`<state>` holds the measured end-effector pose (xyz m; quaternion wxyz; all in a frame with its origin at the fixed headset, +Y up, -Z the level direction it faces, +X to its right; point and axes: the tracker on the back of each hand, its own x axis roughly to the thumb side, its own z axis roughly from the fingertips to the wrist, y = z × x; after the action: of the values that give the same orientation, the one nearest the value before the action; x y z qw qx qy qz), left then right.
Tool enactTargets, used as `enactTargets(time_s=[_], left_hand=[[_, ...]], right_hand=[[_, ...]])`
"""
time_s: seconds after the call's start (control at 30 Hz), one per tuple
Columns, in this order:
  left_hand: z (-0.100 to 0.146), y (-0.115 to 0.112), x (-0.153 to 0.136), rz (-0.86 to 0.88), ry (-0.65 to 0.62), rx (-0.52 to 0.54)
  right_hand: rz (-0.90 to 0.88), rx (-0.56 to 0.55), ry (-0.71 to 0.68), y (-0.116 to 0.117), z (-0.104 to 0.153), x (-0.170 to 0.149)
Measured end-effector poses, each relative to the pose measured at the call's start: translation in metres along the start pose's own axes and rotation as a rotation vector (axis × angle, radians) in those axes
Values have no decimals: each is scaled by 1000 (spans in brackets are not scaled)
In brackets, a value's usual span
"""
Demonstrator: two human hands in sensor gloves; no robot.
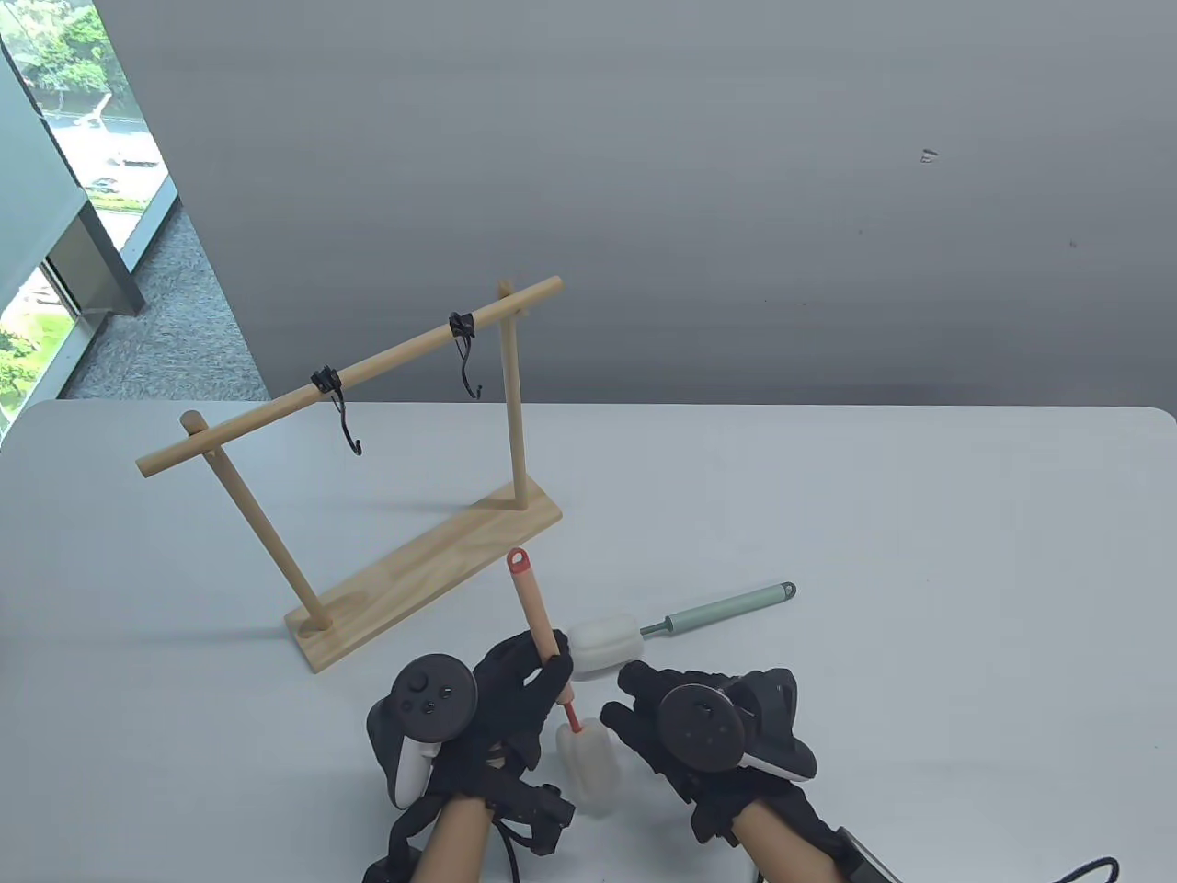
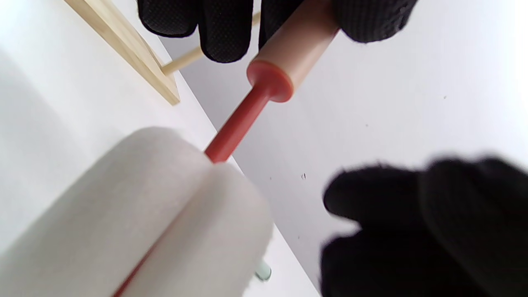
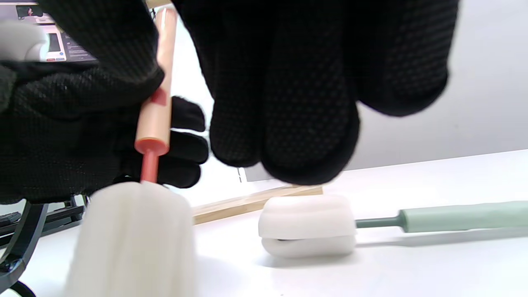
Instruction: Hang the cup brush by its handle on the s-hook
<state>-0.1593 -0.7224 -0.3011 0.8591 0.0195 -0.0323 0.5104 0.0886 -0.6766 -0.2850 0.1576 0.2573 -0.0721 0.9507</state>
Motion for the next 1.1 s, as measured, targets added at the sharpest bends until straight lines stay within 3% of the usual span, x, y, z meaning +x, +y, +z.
enactTargets(time_s=[0.13, 0.3, 0.6, 0.87, 1.1], left_hand=[[-1, 23, -6, 34, 39, 106], [-6, 47, -10, 64, 107, 143], [-19, 92, 17, 37, 96, 230], [-27, 111, 30, 78, 110, 226], [-35, 111, 32, 80, 107, 178]], right_hand=[[-2, -27, 29, -6, 13, -16], [-28, -19, 79, 3, 24, -41], [-56, 19, 100, 9, 22, -48], [-40, 19, 96, 9, 23, -46], [-44, 27, 125, 10, 27, -50]])
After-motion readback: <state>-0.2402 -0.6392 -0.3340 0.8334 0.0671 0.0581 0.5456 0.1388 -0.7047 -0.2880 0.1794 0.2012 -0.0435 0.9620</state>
